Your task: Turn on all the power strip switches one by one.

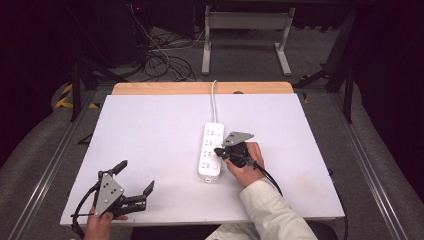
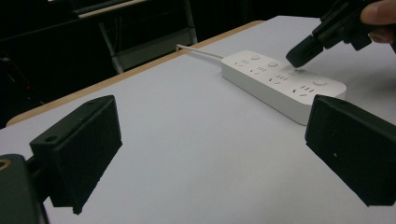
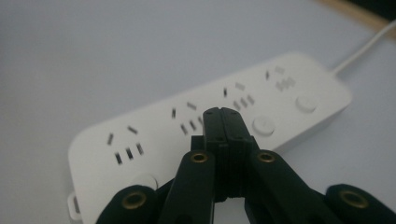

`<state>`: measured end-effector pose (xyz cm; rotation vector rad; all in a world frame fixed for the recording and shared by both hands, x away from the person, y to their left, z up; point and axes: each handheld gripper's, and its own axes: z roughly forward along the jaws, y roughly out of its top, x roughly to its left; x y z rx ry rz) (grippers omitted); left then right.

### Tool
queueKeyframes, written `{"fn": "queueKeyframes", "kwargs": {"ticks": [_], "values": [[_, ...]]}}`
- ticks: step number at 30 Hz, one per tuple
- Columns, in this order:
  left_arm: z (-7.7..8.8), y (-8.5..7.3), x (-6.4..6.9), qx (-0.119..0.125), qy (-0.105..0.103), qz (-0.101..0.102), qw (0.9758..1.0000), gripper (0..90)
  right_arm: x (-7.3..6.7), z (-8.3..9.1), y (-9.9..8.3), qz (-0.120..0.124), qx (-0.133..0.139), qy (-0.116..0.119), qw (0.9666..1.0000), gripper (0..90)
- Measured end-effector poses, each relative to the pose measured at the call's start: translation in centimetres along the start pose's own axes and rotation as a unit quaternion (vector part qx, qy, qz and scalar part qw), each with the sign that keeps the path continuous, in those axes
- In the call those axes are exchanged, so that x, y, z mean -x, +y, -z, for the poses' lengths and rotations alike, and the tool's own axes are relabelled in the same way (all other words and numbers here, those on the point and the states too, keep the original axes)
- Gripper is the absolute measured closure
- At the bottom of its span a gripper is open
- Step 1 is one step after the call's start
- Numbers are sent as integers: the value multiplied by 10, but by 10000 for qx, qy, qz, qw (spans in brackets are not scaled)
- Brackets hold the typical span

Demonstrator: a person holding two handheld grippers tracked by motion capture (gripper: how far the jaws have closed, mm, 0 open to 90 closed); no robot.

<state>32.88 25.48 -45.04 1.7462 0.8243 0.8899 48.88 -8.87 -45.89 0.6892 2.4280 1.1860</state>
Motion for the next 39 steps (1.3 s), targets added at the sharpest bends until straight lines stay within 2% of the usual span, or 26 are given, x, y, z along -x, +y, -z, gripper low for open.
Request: {"fn": "queueKeyframes", "kwargs": {"ticks": [1, 2, 6, 8, 14, 16, 20, 26, 39], "values": [[0, 0, 0, 0, 0, 0, 10000, 40, 0, 0, 0, 0, 0, 0, 10000, 900], [0, 0, 0, 4, -13, 26, 10000, 39, -2, 12, 9, 81, 321, -17, 9994, 900], [-2, -1, -2, -23, -16, 81, 10000, 40, -4, 19, 18, 114, 417, 6, 9991, 900], [-1, -1, -2, -25, -8, 77, 10000, 40, -6, 19, 21, 166, 381, 35, 9991, 900], [-2, -1, -1, -42, 31, -5, 10000, 39, 0, 19, 22, -27, 389, 64, 9992, 900], [-3, -1, 0, -68, 17, 62, 10000, 39, 4, 18, 22, -102, 400, 58, 9991, 900], [-3, -1, -1, -61, 24, 83, 9999, 39, 12, 10, 21, -257, 345, -3, 9991, 900], [-2, -1, -1, -60, 23, 56, 10000, 39, 23, -5, 18, -376, 96, -90, 9992, 900], [-2, -1, -1, -54, 27, 44, 10000, 39, 30, -22, 11, -410, -173, -218, 9988, 900]]}}
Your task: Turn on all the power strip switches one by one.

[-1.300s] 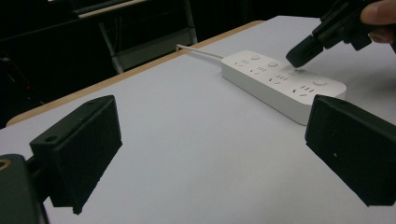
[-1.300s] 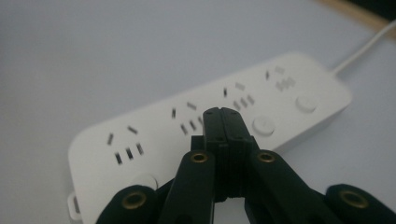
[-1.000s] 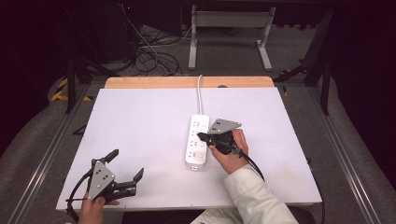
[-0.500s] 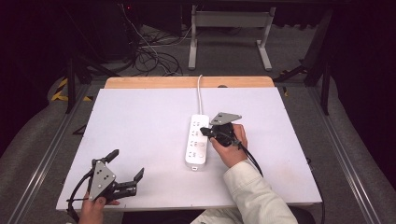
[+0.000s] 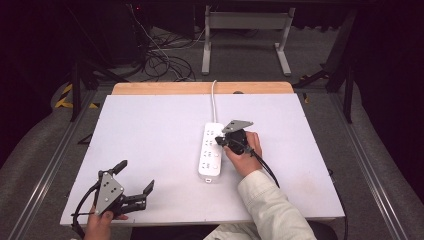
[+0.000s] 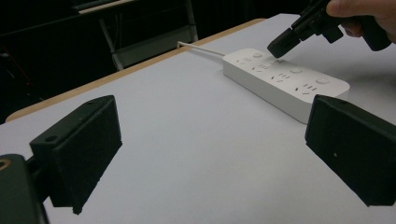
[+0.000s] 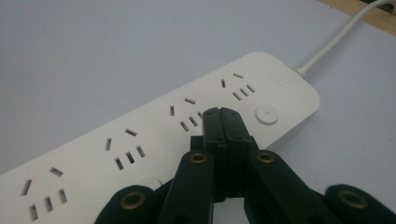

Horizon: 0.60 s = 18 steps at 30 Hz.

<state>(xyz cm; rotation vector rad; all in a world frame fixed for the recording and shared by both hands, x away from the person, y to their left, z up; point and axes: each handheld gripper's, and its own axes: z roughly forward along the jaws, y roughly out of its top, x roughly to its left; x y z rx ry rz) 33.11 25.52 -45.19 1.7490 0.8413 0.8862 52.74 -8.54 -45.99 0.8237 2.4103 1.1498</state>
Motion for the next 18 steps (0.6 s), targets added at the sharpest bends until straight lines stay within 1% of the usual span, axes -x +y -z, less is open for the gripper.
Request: {"fn": "queueKeyframes", "kwargs": {"ticks": [6, 14, 18], "values": [[0, 0, 0, 6, -10, 21, 10000, 39, 0, -4, -1, 28, -60, -2, 10000, 900], [0, 0, 0, 10, -6, -1, 10000, 39, -1, -5, -2, 54, -21, 9, 10000, 900], [0, 0, 0, 9, -11, -5, 10000, 39, 0, -6, -2, 8, -29, 47, 10000, 900]]}}
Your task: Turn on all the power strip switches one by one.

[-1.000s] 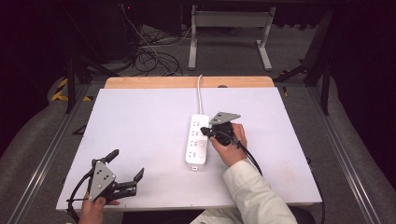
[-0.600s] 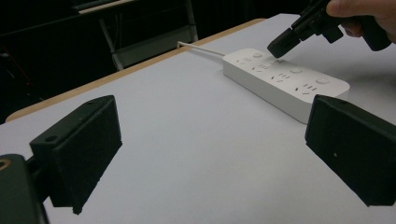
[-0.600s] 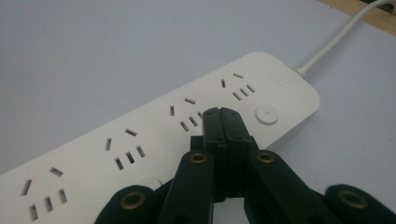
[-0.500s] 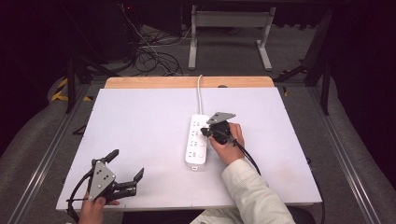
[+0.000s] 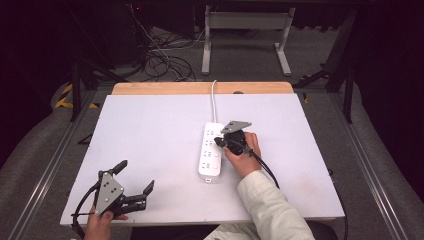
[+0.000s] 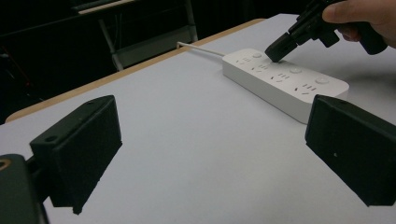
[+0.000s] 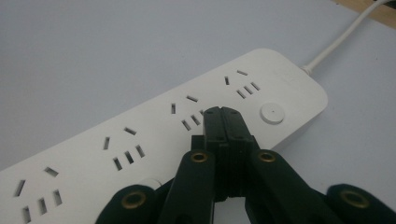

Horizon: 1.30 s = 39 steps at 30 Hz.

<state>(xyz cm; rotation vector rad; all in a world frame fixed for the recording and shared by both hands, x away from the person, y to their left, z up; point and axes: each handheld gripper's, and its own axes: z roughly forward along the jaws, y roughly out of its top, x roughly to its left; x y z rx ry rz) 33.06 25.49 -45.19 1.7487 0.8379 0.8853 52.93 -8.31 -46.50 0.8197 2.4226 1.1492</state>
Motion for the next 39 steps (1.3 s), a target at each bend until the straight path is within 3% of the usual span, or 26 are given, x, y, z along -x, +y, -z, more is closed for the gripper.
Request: {"fn": "queueKeyframes", "kwargs": {"ticks": [26, 30, 32, 34, 35, 37, 39], "values": [[1, 0, 1, 10, -21, -7, 10000, 39, -1, -2, -2, -112, -46, -44, 9999, 900], [1, 0, 1, 10, -20, 1, 10000, 40, -5, -3, -1, 58, -104, -174, 9998, 900], [1, 0, 1, 1, -8, -15, 10000, 40, -4, -3, 1, -10, -179, -94, 9998, 900], [1, 1, 1, 14, -14, -21, 10000, 39, -5, 4, 7, 126, -143, -88, 9998, 900], [0, 0, 1, 5, -22, 11, 10000, 39, -7, 8, 10, 247, 55, -115, 9996, 900], [0, 0, 1, 5, -8, 21, 10000, 39, -9, 20, 19, 216, 469, -58, 9986, 900], [-1, 0, 0, -17, 2, 26, 10000, 39, -10, 26, 28, 260, 529, -88, 9982, 900]]}}
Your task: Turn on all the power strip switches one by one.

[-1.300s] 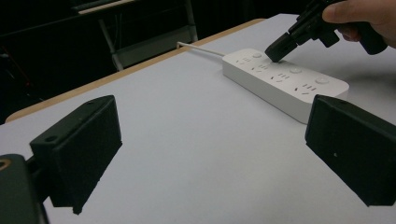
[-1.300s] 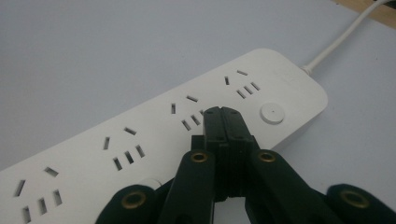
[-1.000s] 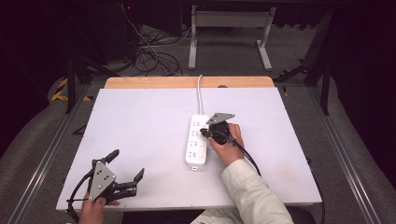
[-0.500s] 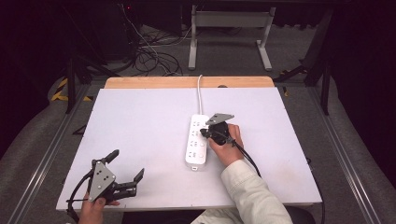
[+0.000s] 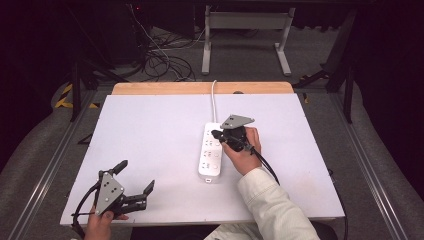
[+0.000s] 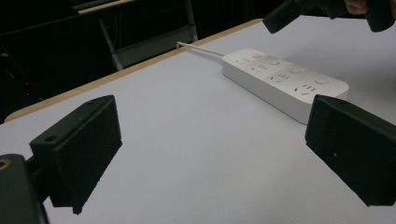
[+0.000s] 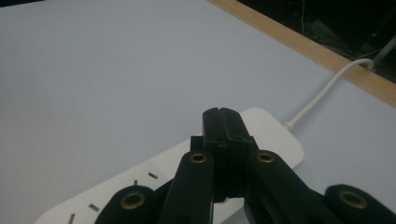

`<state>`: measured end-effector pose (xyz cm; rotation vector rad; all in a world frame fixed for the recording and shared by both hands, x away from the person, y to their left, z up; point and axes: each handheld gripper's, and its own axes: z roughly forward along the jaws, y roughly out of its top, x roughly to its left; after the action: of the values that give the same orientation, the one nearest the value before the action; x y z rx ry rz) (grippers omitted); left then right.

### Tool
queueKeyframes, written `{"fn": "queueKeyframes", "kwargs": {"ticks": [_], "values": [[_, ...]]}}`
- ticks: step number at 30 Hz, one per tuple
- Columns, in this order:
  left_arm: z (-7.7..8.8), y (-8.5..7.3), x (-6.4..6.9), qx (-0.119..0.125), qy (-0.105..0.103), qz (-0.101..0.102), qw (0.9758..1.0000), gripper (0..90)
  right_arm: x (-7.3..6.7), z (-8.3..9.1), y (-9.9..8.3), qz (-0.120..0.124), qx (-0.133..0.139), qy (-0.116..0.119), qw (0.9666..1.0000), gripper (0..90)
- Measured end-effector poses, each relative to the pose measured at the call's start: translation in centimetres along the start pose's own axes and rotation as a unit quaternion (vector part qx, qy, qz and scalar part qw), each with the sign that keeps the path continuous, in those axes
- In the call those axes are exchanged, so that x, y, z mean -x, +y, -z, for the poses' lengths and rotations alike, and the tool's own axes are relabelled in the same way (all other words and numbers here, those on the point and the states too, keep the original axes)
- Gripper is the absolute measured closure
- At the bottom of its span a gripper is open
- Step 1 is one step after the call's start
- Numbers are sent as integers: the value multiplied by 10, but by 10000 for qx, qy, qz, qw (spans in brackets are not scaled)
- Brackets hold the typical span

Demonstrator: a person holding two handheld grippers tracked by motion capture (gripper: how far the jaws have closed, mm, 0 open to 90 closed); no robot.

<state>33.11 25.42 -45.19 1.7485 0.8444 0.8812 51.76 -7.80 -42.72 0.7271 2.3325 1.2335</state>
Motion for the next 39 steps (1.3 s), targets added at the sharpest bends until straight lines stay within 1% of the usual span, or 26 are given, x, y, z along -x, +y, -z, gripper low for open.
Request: {"fn": "queueKeyframes", "kwargs": {"ticks": [2, 3, 4, 5, 6, 10, 11, 14, 15, 18, 19, 20, 26, 31, 39], "values": [[1, 0, 0, 15, -5, -48, 10000, 39, -1, 3, 6, 35, 16, -9, 10000, 900], [1, 0, 1, 18, -11, -2, 10000, 39, -1, 4, 8, 51, 25, -6, 10000, 900], [1, 0, 0, 25, 3, -12, 10000, 39, -1, 5, 9, 73, 26, -19, 10000, 900], [1, 0, 0, 23, -4, -2, 10000, 40, 0, 5, 10, 49, 33, -12, 10000, 900], [1, 0, 0, 16, 4, -34, 10000, 39, 1, 5, 10, 30, 40, 1, 10000, 900], [1, 0, 0, 24, -7, 10, 10000, 39, 4, 4, 10, -22, 25, 14, 10000, 900], [1, 0, -1, 18, 5, -31, 10000, 39, 5, 4, 9, -39, 22, 15, 10000, 900], [1, 0, -1, 27, 11, -34, 10000, 39, 9, 2, 9, -90, 30, 18, 10000, 900], [0, 0, 0, 26, 1, -11, 10000, 39, 10, 1, 9, -105, 21, 9, 9999, 900], [0, 0, 0, 19, 1, -22, 10000, 39, 15, -4, 7, -169, -39, 12, 9998, 900], [1, 0, 0, 19, 1, -22, 10000, 39, 19, -8, 4, -209, -148, -8, 9997, 900], [0, 0, -1, 17, 3, -24, 10000, 39, 19, -8, 4, -209, -148, -8, 9997, 900], [1, 0, -1, 9, -9, -2, 10000, 39, 28, -23, -3, -245, -356, -100, 9990, 900], [1, 0, -1, 13, -5, 1, 10000, 39, 30, -33, -8, -262, -483, -125, 9984, 900], [1, 0, -1, 13, -7, -6, 10000, 39, 34, -41, -13, -340, -604, -195, 9974, 900]]}}
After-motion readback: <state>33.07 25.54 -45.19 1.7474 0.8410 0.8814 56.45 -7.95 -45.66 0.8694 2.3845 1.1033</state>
